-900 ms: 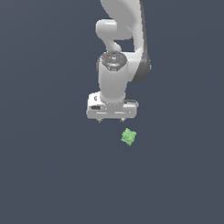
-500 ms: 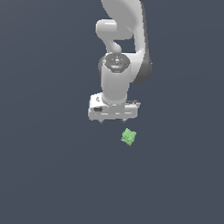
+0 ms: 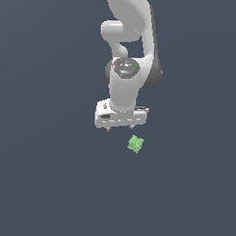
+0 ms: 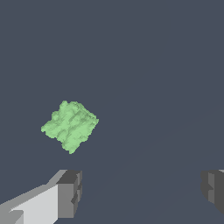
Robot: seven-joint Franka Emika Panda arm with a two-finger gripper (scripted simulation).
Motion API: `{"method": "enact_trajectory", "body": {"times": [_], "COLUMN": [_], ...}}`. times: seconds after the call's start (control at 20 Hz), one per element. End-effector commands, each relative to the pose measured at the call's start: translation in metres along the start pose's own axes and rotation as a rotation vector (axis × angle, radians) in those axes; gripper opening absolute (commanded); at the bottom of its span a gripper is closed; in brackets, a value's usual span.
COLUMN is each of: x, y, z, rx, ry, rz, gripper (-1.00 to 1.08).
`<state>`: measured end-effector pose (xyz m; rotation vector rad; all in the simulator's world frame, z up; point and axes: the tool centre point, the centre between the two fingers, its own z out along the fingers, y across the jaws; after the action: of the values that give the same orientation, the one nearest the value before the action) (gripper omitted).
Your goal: Pick up the object and move it to a goal position.
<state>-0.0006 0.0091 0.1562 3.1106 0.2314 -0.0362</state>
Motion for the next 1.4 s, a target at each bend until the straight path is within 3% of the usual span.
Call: {"method": "enact_trajectory", "body": {"times": [0.0,0.45,1.35], "x": [0.001,0.006,0.021], "y": [-0.002,-0.016,-0.068], "z": [0.001,0.013,0.053], "rx": [0.0,-0.002,0.004], "ry": [0.0,0.003,0.023], "rz": [-0.018,-0.178,-0.726], "gripper": [1.0,1.0,1.0]}}
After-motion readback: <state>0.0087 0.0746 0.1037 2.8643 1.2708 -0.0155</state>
